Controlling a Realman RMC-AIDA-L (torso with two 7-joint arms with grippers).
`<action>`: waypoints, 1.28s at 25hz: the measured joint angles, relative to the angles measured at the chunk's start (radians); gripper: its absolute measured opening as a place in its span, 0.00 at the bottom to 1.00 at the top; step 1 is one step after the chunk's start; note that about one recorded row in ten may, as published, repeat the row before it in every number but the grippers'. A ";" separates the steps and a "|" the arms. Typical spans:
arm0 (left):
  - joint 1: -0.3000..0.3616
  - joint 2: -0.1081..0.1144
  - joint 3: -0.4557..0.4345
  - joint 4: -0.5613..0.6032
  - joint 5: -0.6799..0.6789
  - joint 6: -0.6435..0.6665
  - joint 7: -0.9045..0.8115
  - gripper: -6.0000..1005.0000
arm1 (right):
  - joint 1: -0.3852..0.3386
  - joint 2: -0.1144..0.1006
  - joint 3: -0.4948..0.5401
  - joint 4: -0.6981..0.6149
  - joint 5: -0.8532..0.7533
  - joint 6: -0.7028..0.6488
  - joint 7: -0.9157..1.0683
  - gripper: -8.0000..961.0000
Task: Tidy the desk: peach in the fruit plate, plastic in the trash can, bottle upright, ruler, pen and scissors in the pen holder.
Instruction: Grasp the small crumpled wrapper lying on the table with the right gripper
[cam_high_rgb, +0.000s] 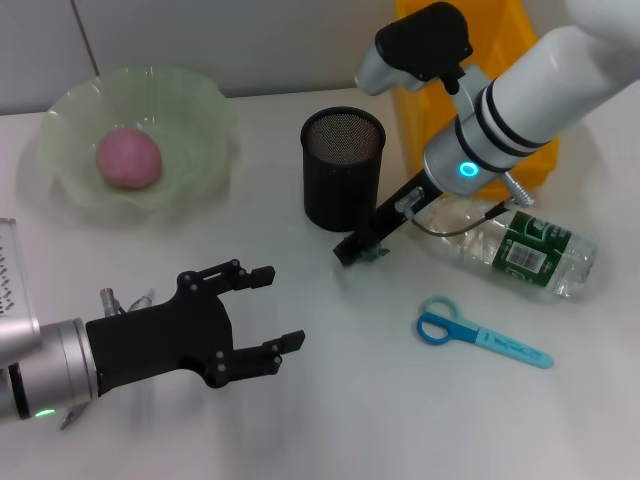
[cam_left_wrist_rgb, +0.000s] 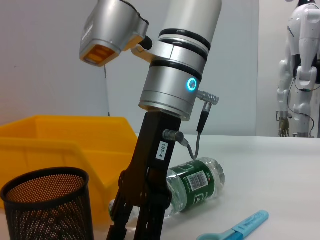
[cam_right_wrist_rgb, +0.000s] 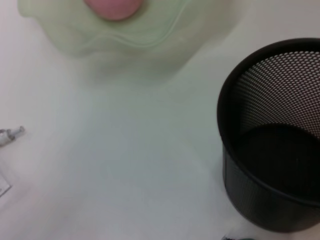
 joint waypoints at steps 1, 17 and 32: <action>0.000 0.000 -0.001 0.000 0.000 0.000 0.000 0.78 | 0.002 0.000 -0.002 0.004 0.000 0.003 0.000 0.85; 0.000 0.001 -0.002 -0.009 -0.001 0.000 0.004 0.78 | 0.005 0.002 -0.004 0.026 0.013 0.030 0.000 0.63; 0.000 0.001 -0.004 -0.009 0.000 0.000 0.012 0.78 | 0.000 0.001 -0.006 0.029 0.018 0.025 -0.008 0.50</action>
